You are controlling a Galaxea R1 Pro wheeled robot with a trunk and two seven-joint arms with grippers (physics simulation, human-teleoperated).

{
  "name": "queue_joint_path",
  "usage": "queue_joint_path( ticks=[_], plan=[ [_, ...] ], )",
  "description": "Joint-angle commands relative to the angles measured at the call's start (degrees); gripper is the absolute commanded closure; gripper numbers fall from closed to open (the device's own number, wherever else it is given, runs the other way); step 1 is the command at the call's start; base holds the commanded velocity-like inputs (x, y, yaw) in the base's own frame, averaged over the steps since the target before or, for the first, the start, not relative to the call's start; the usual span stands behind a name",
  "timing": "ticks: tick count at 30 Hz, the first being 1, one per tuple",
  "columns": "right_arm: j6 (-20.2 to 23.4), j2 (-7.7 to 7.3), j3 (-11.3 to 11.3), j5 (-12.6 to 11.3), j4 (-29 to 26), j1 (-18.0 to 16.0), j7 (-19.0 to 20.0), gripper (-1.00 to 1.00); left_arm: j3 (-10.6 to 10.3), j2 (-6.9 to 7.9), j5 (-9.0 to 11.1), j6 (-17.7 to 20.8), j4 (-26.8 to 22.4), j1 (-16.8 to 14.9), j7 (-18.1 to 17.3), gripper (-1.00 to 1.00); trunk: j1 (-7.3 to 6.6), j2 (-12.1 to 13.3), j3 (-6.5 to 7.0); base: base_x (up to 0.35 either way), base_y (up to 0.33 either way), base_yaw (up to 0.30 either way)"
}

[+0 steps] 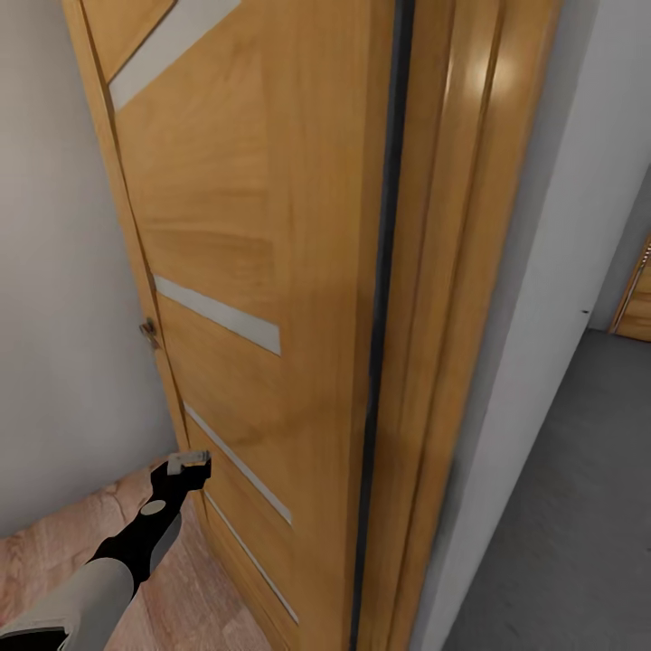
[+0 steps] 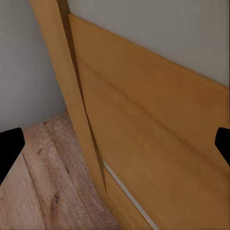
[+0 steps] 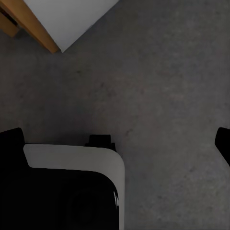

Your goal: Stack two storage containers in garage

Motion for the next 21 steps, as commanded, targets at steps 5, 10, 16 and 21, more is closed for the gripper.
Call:
queue_joint_path(
  ticks=[5, 10, 16, 21],
  plan=[
    [-0.2, -0.01, 0.04, 0.02, 0.05, -0.04, -0.01, -1.0, 0.11, 0.01, 0.04, -0.19, 0.05, -0.04, 0.04, -1.0, -0.01, -0.04, -0.06, -0.11, -0.044, 0.0],
    [-0.2, -0.01, 0.04, 0.02, 0.05, -0.04, -0.01, -1.0, 0.2, 0.02, 0.04, -0.24, 0.05, -0.04, 0.07, -1.0, -0.01, -0.04, -0.06, -0.216, -0.126, 0.0],
    [-0.2, -0.01, 0.04, 0.02, 0.05, -0.04, -0.01, -1.0, 0.24, 0.03, 0.04, -0.25, 0.05, -0.04, 0.07, -1.0, -0.01, -0.04, -0.06, -0.066, -0.042, 0.0],
    [-0.19, -0.01, 0.04, 0.02, 0.05, -0.04, -0.01, -1.0, 0.41, 0.05, 0.04, -0.26, 0.31, -0.04, 0.08, -1.0, -0.01, -0.04, -0.06, -0.015, -0.009, 0.0]
  ],
)
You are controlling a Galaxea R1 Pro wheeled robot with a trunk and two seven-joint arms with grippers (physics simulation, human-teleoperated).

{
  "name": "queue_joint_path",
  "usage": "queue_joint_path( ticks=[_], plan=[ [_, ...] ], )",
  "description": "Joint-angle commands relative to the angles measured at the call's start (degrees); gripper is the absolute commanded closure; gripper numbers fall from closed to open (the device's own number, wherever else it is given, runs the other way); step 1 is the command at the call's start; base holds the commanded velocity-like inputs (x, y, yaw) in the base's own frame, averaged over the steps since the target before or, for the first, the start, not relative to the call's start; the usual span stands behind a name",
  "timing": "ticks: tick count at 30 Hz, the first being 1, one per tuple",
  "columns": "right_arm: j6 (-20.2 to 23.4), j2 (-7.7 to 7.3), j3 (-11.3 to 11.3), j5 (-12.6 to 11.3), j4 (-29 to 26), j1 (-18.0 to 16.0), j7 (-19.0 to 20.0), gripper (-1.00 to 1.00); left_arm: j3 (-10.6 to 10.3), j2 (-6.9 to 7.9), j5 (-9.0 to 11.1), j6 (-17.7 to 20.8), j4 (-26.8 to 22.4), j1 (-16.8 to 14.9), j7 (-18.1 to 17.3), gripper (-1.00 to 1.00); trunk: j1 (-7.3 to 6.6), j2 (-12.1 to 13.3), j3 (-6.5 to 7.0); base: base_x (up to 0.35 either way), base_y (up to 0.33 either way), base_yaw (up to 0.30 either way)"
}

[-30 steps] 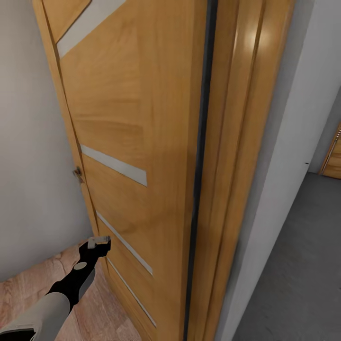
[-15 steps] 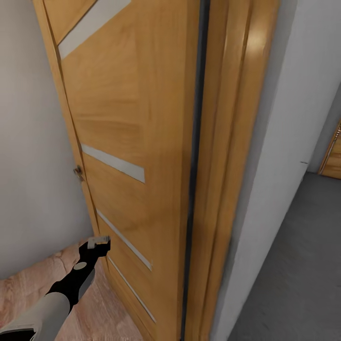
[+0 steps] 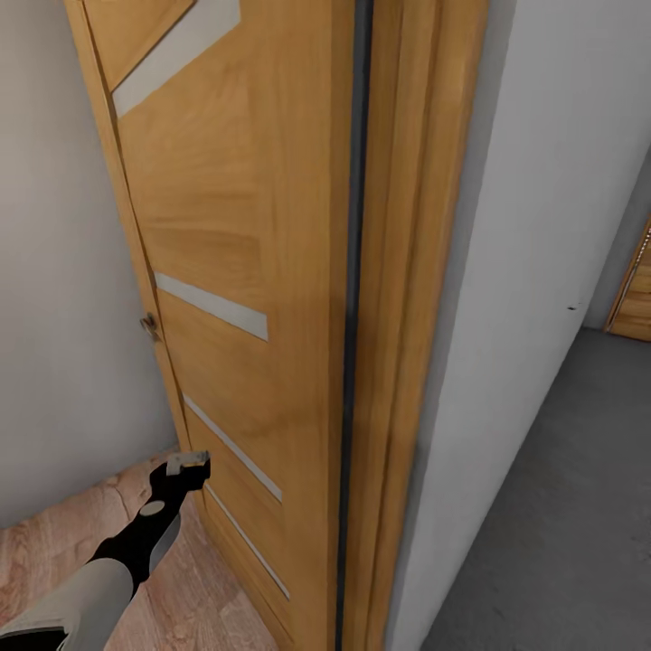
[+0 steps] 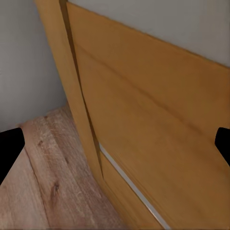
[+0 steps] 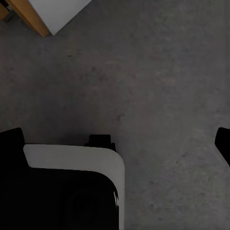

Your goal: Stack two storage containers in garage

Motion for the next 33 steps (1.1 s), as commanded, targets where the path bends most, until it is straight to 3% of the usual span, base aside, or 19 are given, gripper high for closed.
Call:
queue_joint_path(
  ticks=[1, 7, 15, 24, 33],
  plan=[
    [-0.18, -0.01, 0.04, 0.04, 0.05, -0.04, -0.01, -1.0, 0.11, 0.0, 0.02, -0.2, 0.14, -0.04, 0.06, -1.0, 0.0, -0.03, -0.06, -0.007, -0.004, 0.0],
    [-0.18, -0.01, 0.04, 0.03, 0.06, -0.04, -0.01, -1.0, 0.23, 0.12, -0.05, -0.93, 3.47, -0.04, 0.06, -1.0, 0.0, -0.03, -0.06, -0.002, -0.001, 0.0],
    [-0.18, 0.07, 0.15, 0.09, 0.07, -0.04, -0.01, -1.0, 0.26, 0.16, -0.07, -13.02, 17.17, 0.0, 0.06, -1.0, 0.0, -0.03, -0.06, 0.0, 0.0, 0.0],
    [-0.18, 0.14, 0.25, 0.16, 0.05, -0.09, -0.01, -1.0, 0.32, 0.49, -0.05, -14.97, 19.45, 0.5, 0.06, -1.0, 0.0, -0.03, -0.06, 0.0, 0.0, 0.0],
    [-0.22, 0.24, 0.3, 0.36, -0.25, -0.42, -0.01, -1.0, 0.41, 1.07, -0.05, -15.19, 19.64, 5.18, 0.14, -1.0, 0.0, -0.03, -0.06, 0.0, 0.0, 0.0]
  ],
)
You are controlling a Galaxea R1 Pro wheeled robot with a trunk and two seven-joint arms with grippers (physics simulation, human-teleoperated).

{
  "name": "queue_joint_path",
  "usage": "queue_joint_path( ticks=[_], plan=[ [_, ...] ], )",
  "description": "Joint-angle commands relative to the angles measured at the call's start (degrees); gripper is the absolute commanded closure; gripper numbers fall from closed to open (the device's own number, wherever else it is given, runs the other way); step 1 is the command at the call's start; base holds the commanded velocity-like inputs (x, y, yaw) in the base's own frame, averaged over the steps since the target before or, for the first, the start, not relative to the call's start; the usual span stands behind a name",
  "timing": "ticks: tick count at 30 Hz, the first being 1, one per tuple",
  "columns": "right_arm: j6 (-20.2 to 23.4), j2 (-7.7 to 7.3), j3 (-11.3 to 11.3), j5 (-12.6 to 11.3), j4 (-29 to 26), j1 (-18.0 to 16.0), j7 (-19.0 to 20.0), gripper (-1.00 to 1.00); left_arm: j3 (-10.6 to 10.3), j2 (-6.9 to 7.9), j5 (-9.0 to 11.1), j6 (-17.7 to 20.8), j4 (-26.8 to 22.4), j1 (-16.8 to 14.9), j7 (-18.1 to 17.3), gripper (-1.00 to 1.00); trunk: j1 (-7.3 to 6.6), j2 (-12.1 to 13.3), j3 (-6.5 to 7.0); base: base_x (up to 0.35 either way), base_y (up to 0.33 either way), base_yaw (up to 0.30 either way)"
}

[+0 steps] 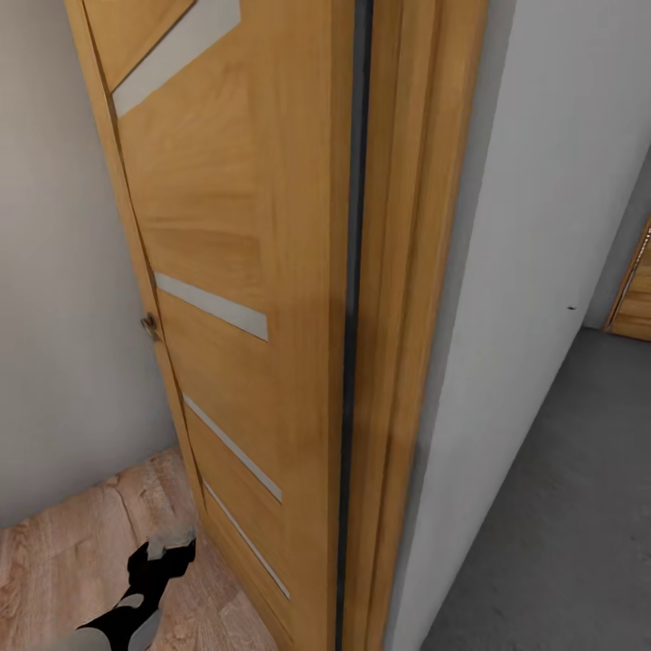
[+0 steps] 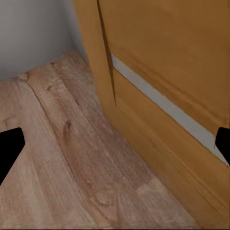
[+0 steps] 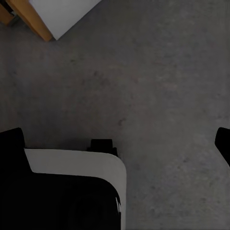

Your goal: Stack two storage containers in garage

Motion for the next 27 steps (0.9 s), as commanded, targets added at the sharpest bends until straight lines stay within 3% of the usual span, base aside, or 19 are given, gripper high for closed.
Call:
queue_joint_path(
  ticks=[1, 4, 9, 27],
  plan=[
    [-0.17, -0.01, 0.06, 0.06, 0.03, -0.15, -0.01, -1.0, 0.3, 0.06, 0.01, -0.21, 0.06, 0.41, -0.07, -1.0, 0.0, -0.04, -0.06, 0.0, 0.0, 0.0],
    [-0.14, -0.07, 0.06, 0.07, -0.01, -1.03, -0.01, -1.0, 0.32, 0.58, 0.01, -0.39, 0.07, 5.04, -0.06, -1.0, 0.0, -0.04, -0.06, 0.0, 0.0, 0.0],
    [-0.15, -0.08, 0.06, 0.07, -0.01, -1.13, -0.01, -1.0, 0.32, 0.61, 0.01, -0.41, 0.11, 8.35, -0.06, -1.0, 0.0, -0.04, -0.06, 0.0, 0.0, 0.0],
    [-0.22, -0.08, 0.0, 0.07, 0.07, -1.15, -0.01, -1.0, 0.28, 0.32, 0.0, -0.17, 0.23, 13.07, -0.06, -1.0, 0.0, -0.04, -0.06, 0.0, 0.0, 0.04]
  ],
)
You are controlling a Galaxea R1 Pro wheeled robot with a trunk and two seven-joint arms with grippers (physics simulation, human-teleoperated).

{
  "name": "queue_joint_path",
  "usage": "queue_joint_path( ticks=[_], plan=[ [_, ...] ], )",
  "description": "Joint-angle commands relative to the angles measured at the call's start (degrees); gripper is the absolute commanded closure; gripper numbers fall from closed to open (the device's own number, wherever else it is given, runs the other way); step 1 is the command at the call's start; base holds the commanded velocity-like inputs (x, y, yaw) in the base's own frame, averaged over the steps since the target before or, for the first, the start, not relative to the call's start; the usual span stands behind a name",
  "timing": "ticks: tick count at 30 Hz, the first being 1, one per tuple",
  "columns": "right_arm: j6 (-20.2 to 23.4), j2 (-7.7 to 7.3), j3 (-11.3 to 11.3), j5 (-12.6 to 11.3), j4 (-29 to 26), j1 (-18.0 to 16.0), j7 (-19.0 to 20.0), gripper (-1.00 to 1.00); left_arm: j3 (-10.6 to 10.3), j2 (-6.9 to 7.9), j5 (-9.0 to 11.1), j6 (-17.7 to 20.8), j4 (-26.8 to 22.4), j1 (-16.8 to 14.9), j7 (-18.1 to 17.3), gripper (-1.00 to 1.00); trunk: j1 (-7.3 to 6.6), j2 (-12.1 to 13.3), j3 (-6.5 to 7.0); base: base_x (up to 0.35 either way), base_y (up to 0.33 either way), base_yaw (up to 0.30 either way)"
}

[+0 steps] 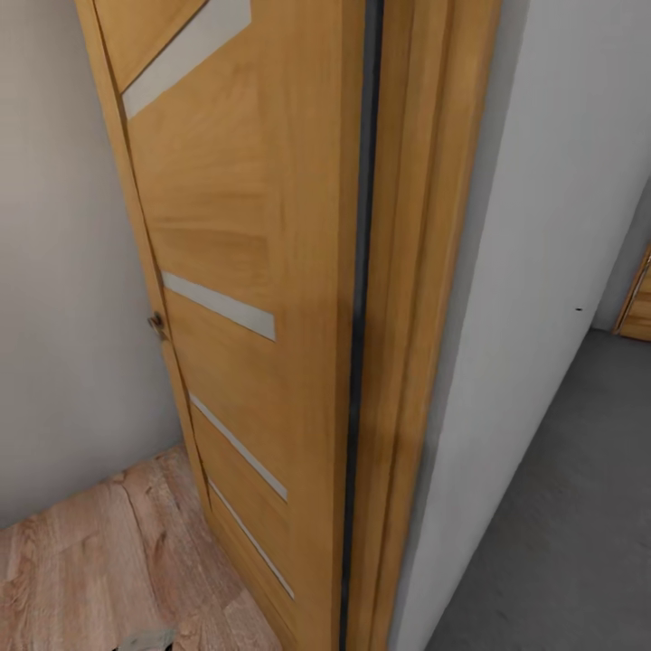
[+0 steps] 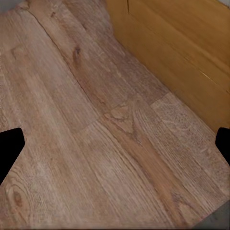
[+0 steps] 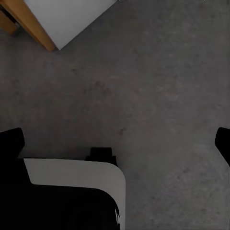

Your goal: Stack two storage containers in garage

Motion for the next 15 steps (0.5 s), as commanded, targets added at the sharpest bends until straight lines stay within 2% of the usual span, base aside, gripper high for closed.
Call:
queue_joint_path(
  ticks=[1, 9, 15],
  plan=[
    [-0.18, -0.01, 0.07, 0.06, 0.04, -0.03, -0.01, -1.0, 0.31, -0.03, 0.03, -0.2, 0.05, 0.02, -0.06, -1.0, 0.0, -0.04, -0.06, 0.0, 0.0, 0.086],
    [-0.18, -0.01, 0.04, 0.06, 0.04, -0.03, -0.01, -1.0, 0.27, -0.36, 0.03, -0.2, 0.0, 0.24, -0.06, -1.0, 0.0, -0.04, -0.06, 0.0, 0.0, 0.041],
    [-0.18, -0.01, 0.06, 0.06, 0.04, -0.03, -0.01, -1.0, 0.27, -0.44, 0.03, -0.2, 0.02, 0.26, -0.06, -1.0, 0.0, -0.04, -0.06, 0.0, 0.0, 0.166]
  ],
)
